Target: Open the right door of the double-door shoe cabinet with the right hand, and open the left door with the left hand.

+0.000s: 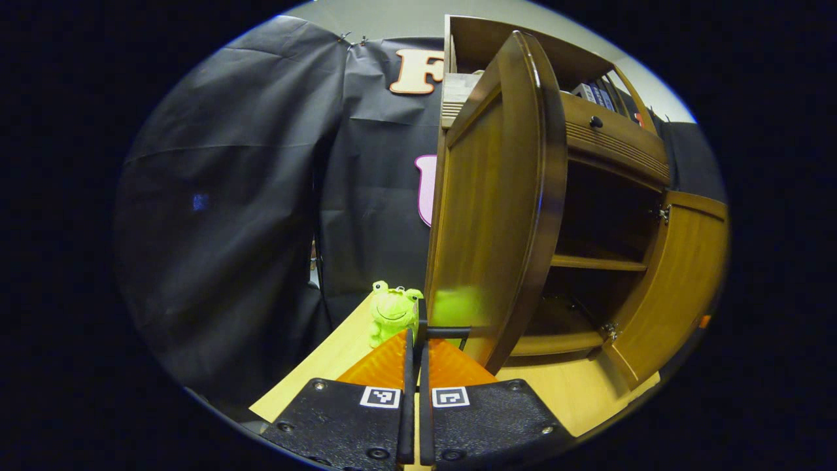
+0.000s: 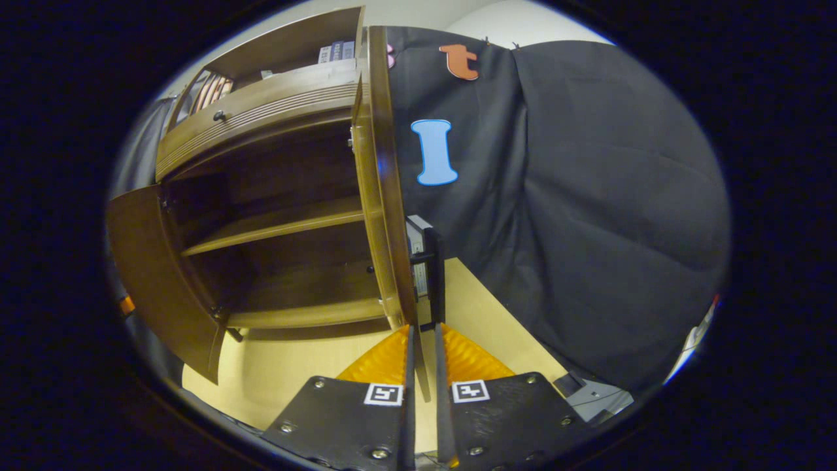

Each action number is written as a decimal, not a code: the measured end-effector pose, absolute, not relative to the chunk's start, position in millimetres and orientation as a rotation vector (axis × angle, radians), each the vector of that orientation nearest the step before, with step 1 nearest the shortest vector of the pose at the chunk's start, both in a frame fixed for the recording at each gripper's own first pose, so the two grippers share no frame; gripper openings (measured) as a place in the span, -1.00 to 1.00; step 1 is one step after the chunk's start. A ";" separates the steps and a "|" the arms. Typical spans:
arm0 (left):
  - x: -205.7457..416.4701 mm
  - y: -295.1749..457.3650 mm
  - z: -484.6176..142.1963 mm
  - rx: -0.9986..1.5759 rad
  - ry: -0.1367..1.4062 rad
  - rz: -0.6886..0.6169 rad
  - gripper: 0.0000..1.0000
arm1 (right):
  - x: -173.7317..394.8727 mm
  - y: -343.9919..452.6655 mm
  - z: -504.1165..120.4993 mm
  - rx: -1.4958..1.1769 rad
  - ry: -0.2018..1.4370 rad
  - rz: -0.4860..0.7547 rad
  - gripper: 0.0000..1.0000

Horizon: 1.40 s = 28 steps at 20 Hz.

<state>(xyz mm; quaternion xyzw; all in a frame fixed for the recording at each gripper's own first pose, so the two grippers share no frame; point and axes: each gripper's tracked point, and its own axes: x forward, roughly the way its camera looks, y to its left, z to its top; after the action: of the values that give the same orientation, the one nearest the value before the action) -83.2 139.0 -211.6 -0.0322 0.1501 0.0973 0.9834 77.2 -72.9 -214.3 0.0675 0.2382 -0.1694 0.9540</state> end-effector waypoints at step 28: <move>-84.5 177.8 -211.8 -0.050 0.331 0.019 -0.94 | 111.0 37.1 -189.3 0.155 0.402 -0.209 -0.73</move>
<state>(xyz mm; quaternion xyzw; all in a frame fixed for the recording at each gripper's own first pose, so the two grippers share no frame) -84.5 177.8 -211.8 -0.0249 0.1647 0.0095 0.9860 111.0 37.1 -189.3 0.0766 0.1993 -0.1034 0.9715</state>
